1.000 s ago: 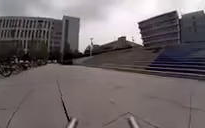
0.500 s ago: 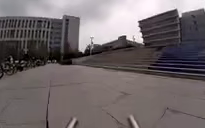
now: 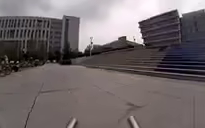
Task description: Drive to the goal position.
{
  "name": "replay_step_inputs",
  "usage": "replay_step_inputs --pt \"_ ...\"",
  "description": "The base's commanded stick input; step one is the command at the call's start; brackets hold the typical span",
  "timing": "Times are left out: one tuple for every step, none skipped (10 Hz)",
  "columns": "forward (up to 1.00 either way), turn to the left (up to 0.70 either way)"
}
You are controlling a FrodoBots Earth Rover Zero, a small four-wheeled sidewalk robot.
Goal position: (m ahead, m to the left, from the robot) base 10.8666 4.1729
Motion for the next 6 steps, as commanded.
replay_step_inputs --pt "1.00 0.00" --pt "1.00 0.00" --pt "1.00 0.00" --pt "1.00 0.00" --pt "1.00 0.00" --pt "1.00 0.00"
